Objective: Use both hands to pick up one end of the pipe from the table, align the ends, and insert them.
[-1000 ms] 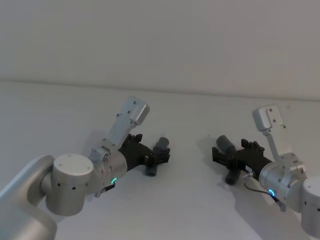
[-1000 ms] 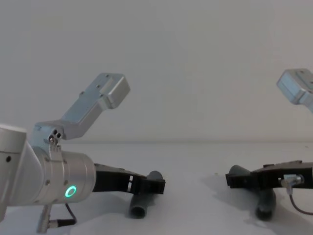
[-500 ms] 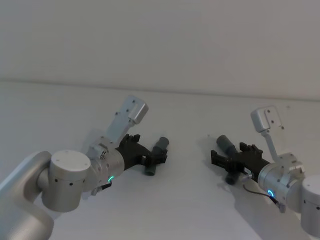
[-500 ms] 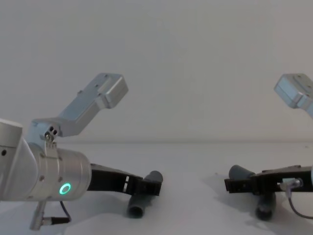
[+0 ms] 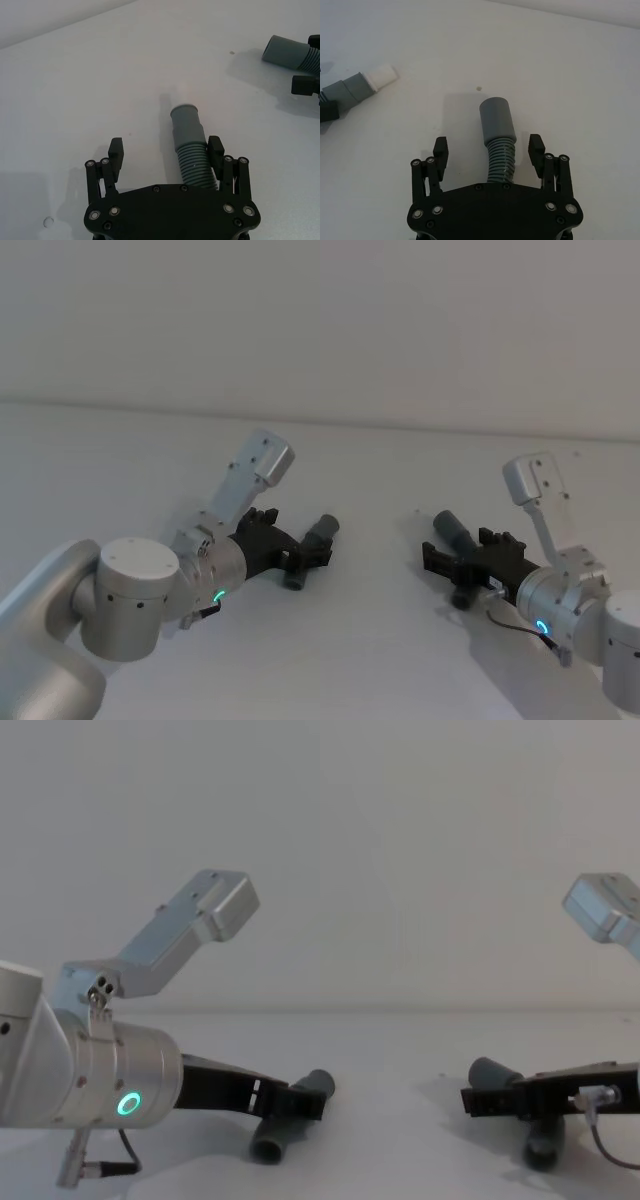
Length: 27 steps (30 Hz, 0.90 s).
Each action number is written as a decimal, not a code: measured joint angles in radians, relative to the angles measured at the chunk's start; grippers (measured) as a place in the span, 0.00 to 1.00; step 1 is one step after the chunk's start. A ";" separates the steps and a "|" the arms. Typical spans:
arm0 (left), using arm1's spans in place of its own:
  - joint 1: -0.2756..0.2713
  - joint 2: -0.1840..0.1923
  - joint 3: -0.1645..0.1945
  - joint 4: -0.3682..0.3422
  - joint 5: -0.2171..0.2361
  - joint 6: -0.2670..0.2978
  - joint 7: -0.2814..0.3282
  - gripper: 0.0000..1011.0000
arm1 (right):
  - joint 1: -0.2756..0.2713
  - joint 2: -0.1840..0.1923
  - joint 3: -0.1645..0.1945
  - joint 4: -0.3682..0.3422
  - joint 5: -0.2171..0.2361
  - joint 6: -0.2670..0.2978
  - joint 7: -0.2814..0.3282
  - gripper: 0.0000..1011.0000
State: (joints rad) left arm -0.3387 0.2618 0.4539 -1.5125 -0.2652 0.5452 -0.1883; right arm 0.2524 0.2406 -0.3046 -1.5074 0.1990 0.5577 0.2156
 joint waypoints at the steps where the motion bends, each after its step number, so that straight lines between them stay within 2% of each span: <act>1: 0.000 0.000 0.000 0.000 0.000 0.000 0.000 0.99 | 0.000 0.000 0.000 0.000 0.000 0.001 0.000 0.96; 8: -0.001 0.001 -0.001 0.001 0.001 0.001 -0.002 0.99 | -0.001 -0.001 0.002 -0.001 0.001 0.004 0.001 0.79; 9: -0.001 0.001 -0.001 0.001 0.001 0.002 -0.002 0.99 | -0.001 -0.001 0.002 -0.001 0.001 0.004 0.001 0.72; 13: -0.001 0.001 -0.001 0.001 0.001 0.002 -0.003 0.99 | -0.001 -0.001 0.002 -0.001 0.001 0.005 0.002 0.65; 17: -0.002 0.001 -0.002 0.002 0.001 0.003 -0.003 0.99 | -0.001 -0.002 0.003 -0.001 0.002 0.007 0.002 0.49; 19: -0.002 0.001 -0.002 0.002 0.001 0.003 -0.003 0.99 | -0.001 -0.002 0.003 -0.001 0.002 0.007 0.002 0.45; 21: -0.002 0.001 -0.002 0.002 0.001 0.003 -0.003 0.99 | -0.001 -0.002 0.003 -0.001 0.002 0.007 0.002 0.36; 25: -0.002 0.001 -0.002 0.002 0.001 0.003 -0.003 0.98 | -0.001 -0.002 0.003 0.000 0.002 0.008 0.002 0.27; 27: -0.002 0.001 -0.002 0.002 0.001 0.003 -0.003 0.93 | -0.001 -0.002 0.003 0.000 0.002 0.008 0.002 0.24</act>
State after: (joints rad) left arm -0.3405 0.2628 0.4524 -1.5107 -0.2641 0.5480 -0.1917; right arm 0.2513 0.2385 -0.3014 -1.5078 0.2008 0.5655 0.2181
